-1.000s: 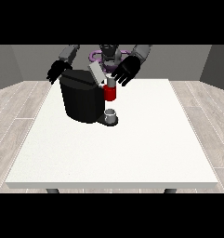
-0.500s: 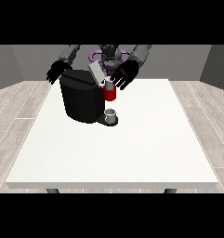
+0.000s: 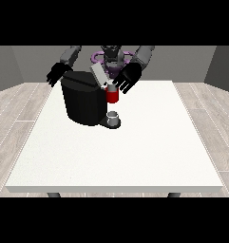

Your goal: Insert the coffee pod into the coffee machine and close the lid

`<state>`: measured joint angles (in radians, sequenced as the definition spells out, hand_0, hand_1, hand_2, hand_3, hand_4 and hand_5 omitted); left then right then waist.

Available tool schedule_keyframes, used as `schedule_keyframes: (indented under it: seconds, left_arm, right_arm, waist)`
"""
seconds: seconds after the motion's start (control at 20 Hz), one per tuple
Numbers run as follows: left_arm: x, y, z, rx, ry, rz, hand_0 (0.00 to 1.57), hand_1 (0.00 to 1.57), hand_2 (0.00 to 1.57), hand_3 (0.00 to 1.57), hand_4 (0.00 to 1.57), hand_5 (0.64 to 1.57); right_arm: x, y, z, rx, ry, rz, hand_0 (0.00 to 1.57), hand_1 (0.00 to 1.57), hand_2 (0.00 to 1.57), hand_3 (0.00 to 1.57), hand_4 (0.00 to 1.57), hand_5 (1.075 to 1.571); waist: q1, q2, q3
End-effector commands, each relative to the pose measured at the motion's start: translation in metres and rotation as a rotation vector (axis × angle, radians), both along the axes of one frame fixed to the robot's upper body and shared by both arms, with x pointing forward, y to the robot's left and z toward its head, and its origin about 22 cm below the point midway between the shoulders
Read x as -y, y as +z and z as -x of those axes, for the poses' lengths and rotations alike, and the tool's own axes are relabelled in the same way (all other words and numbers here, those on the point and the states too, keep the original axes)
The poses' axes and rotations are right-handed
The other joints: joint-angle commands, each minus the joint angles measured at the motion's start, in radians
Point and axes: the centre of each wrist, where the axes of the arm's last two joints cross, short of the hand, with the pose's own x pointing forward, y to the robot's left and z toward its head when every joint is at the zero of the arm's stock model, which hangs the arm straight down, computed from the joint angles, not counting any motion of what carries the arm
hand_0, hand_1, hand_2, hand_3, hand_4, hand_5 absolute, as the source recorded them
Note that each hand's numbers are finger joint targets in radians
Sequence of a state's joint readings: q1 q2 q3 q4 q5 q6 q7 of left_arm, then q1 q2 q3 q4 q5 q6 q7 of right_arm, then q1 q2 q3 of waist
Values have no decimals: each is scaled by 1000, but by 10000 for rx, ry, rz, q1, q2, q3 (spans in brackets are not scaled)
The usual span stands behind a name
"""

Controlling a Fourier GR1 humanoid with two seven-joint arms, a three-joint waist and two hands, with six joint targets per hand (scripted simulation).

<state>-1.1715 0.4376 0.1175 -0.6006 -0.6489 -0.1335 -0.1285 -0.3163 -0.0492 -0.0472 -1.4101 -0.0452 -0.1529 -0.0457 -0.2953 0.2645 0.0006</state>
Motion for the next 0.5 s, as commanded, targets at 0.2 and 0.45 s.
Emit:
schedule_keyframes:
  seconds: [0.2, 0.45]
  left_arm:
    - [16, -14, -2, -345, -135, -152, 1204, 1204, 1226, 1089, 463, 1571]
    - [8, 33, -1, 280, -144, -383, 1118, 1118, 1158, 990, 442, 1571]
  right_arm:
    - [-4, -12, 4, 30, -137, -213, 0, 0, 0, 0, 445, 1571]
    - [3, 1, -10, 83, -379, -68, 0, 0, 0, 0, 418, 1571]
  waist:
    - [23, 64, -2]
    - [152, 304, -2]
